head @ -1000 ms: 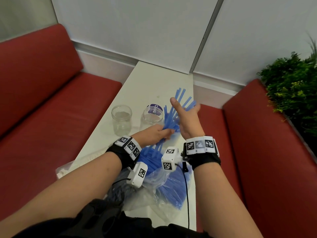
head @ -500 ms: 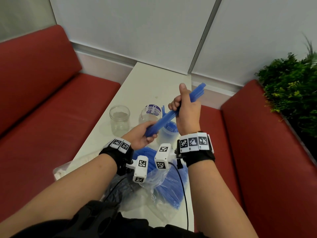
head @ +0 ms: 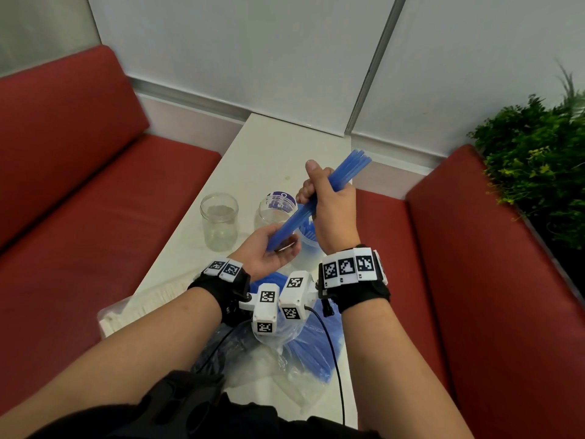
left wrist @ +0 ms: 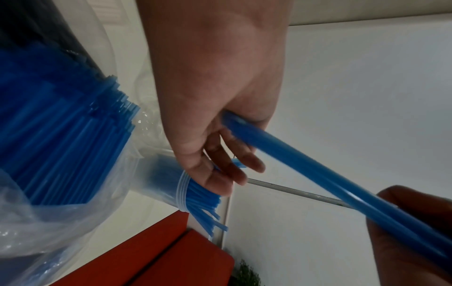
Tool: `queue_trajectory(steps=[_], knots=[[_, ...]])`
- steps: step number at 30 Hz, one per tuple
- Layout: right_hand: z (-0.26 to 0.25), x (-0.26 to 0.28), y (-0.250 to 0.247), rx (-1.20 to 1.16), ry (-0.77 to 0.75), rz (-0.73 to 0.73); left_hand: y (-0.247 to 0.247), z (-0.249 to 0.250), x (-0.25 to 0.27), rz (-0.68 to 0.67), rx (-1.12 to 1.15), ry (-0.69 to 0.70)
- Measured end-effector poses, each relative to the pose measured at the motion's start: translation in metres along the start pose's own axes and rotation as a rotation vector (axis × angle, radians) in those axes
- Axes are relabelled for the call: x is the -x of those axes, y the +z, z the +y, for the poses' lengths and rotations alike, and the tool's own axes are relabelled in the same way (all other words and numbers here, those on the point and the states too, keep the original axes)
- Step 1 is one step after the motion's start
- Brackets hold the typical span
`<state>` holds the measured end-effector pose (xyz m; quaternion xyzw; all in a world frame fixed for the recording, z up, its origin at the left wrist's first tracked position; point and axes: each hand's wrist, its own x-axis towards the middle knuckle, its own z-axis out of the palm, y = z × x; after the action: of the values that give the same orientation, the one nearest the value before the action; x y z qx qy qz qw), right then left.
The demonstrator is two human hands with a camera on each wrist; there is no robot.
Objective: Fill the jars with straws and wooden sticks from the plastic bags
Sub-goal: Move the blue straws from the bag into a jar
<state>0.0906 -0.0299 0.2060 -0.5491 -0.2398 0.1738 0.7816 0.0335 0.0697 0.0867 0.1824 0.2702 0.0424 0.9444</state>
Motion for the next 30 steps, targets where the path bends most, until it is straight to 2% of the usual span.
queue_trajectory(steps=[3, 7, 10, 13, 16, 19, 21, 23, 26, 30], knots=[[0.003, 0.002, -0.001, 0.071, 0.029, -0.027, 0.002, -0.001, 0.003, -0.002, -0.023, 0.000], [0.002, 0.002, -0.004, 0.141, 0.020, -0.024, 0.000, 0.005, 0.006, -0.070, -0.114, -0.089], [-0.002, 0.000, -0.009, 0.144, 0.039, -0.052, -0.003, 0.007, 0.005, -0.124, -0.217, -0.071], [-0.013, -0.007, -0.022, 0.285, 0.118, -0.165, -0.007, 0.010, 0.002, -0.064, -0.250, 0.016], [-0.024, -0.017, -0.042, 0.457, 0.173, -0.199, -0.014, 0.020, -0.003, 0.045, -0.303, 0.113], [-0.027, -0.022, -0.054, 0.426, 0.244, -0.239, -0.020, 0.026, -0.008, 0.139, -0.399, 0.154], [-0.027, -0.026, -0.058, 0.373, 0.210, -0.203, -0.019, 0.027, -0.010, 0.189, -0.450, 0.172], [-0.027, -0.036, -0.062, 0.362, 0.109, -0.075, -0.020, 0.028, -0.011, 0.227, -0.615, 0.205], [-0.020, -0.050, -0.067, 0.466, -0.037, 0.134, -0.021, 0.024, -0.011, 0.238, -1.019, 0.246], [0.015, -0.053, -0.067, 0.658, 0.000, 0.267, -0.025, 0.016, -0.009, -0.014, -1.716, 0.246]])
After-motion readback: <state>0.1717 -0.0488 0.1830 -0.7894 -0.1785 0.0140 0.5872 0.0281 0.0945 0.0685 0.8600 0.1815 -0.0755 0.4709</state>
